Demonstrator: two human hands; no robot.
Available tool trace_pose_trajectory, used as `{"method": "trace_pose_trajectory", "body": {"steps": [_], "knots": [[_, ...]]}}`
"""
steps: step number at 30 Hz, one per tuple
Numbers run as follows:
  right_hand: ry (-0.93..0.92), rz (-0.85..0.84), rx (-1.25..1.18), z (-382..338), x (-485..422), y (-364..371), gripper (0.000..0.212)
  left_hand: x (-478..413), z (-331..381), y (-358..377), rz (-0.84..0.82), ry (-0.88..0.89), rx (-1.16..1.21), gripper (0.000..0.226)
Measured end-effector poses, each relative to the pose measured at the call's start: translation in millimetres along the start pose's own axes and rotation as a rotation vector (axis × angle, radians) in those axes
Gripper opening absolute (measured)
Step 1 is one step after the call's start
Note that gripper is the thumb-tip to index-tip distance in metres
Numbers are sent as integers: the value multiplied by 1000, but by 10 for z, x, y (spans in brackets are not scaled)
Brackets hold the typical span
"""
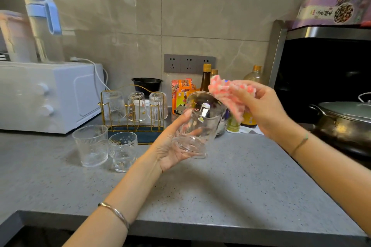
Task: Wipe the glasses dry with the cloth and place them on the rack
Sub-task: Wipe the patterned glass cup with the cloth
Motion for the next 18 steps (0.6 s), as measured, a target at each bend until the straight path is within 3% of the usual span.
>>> {"method": "trace_pose_trajectory", "body": {"steps": [3, 6, 10, 13, 16, 18], "knots": [[-165, -23, 64, 31, 178, 174, 18, 8, -4, 53, 62, 8, 29, 48], [-182, 23, 2, 102, 169, 270, 19, 0, -45, 64, 79, -6, 79, 56], [-286, 163, 262, 191, 85, 321, 25, -48, -131, 64, 109, -28, 113, 68], [-241, 187, 296, 206, 72, 387, 21, -41, -138, 102, 89, -66, 200, 73], [-213, 60, 222, 231, 89, 488, 23, -23, -142, 170, 102, -60, 185, 56], [-210, 72, 214, 241, 92, 529, 27, -11, -148, 224, 97, -65, 188, 46]]}}
Point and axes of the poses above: each hand's wrist, its own x-axis away from the middle knuckle, its own y-axis out of the palm, z = x × y, the point moved 1 cm from there along -x, towards the middle knuckle, and after that the axes turned 10 degrees about y, right-handed, at the moved point
